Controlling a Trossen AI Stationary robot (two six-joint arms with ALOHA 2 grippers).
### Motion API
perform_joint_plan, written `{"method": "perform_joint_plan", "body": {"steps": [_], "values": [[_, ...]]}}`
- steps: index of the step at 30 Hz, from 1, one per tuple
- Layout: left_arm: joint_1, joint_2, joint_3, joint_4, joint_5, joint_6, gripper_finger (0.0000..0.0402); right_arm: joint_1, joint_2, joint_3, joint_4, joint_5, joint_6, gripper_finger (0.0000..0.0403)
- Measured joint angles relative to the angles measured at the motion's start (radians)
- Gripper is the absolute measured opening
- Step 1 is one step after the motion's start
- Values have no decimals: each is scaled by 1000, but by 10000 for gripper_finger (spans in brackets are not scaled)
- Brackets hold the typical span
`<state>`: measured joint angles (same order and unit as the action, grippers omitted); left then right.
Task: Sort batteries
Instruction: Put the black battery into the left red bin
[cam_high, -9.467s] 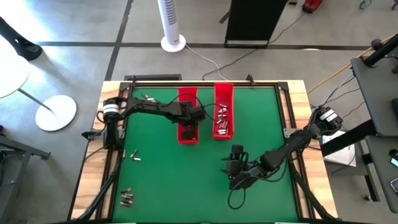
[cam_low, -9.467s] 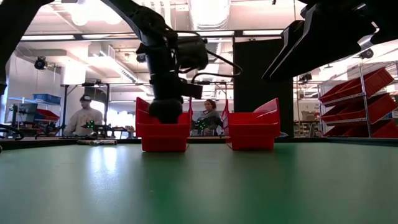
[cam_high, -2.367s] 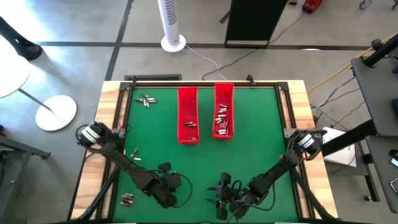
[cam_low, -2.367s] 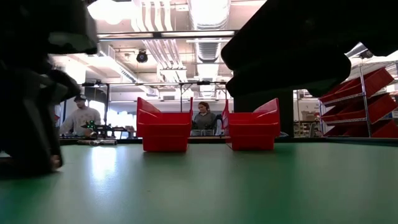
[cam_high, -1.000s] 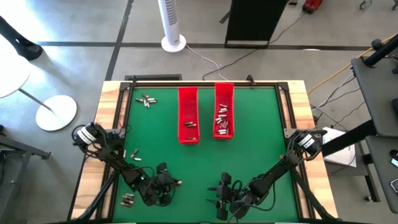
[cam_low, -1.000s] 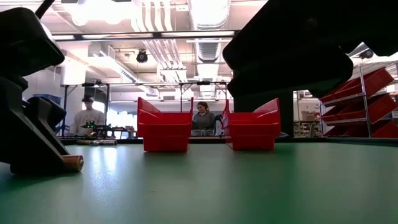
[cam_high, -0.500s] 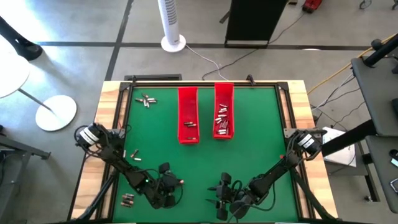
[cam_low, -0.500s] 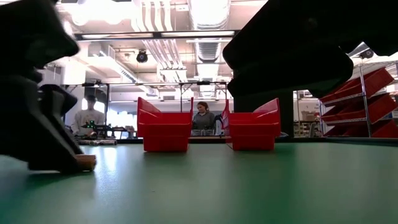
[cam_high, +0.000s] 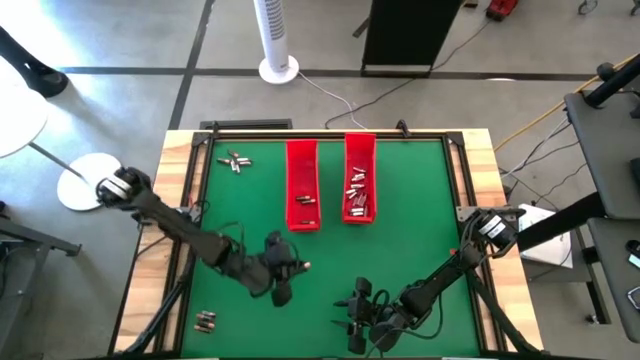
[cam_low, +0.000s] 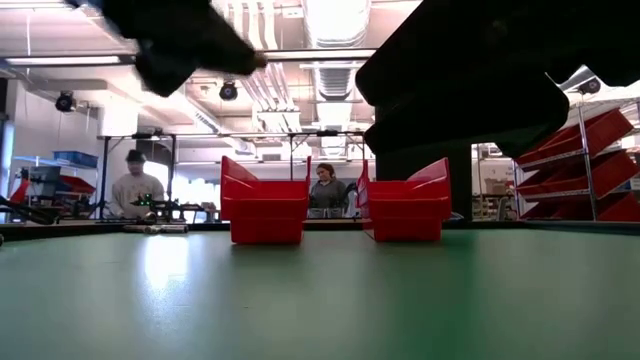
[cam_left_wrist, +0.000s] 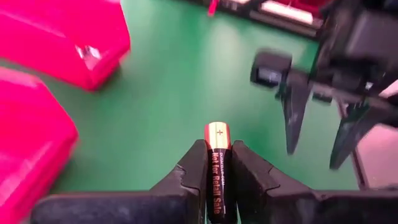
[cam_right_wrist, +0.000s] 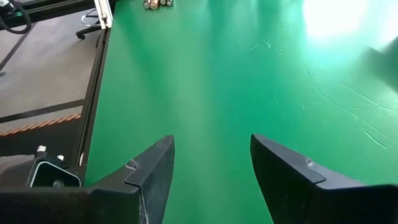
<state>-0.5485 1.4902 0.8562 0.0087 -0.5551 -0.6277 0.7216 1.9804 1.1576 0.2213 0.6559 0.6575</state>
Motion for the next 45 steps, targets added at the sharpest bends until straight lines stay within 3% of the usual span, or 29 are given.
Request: {"method": "perform_joint_plan", "body": {"steps": [7, 10, 14, 19, 25, 32, 36, 45], "values": [[150, -148, 0, -4, 64, 176, 34, 0, 0, 0, 1, 0, 4, 203], [250, -171, 0, -39, 84, 192, 35, 0, 0, 0, 1, 0, 18, 203], [400, -162, 16, -148, 191, 220, 35, 0, 0, 2, 1, 0, 23, 203], [549, -104, 185, -414, 217, 401, 36, 0, 0, 2, 0, 0, 12, 203], [702, 34, 440, -540, 330, 603, 36, -11, 61, 1, -9, 0, 5, 203], [755, 188, 544, -795, 377, 672, 36, -40, 60, 0, -165, -3, -55, 203], [754, 198, 510, -757, 427, 661, 36, -41, -6, 1, -328, -2, -49, 203], [756, 202, 494, -753, 407, 741, 36, -42, -145, 0, -700, 1, -47, 203]]}}
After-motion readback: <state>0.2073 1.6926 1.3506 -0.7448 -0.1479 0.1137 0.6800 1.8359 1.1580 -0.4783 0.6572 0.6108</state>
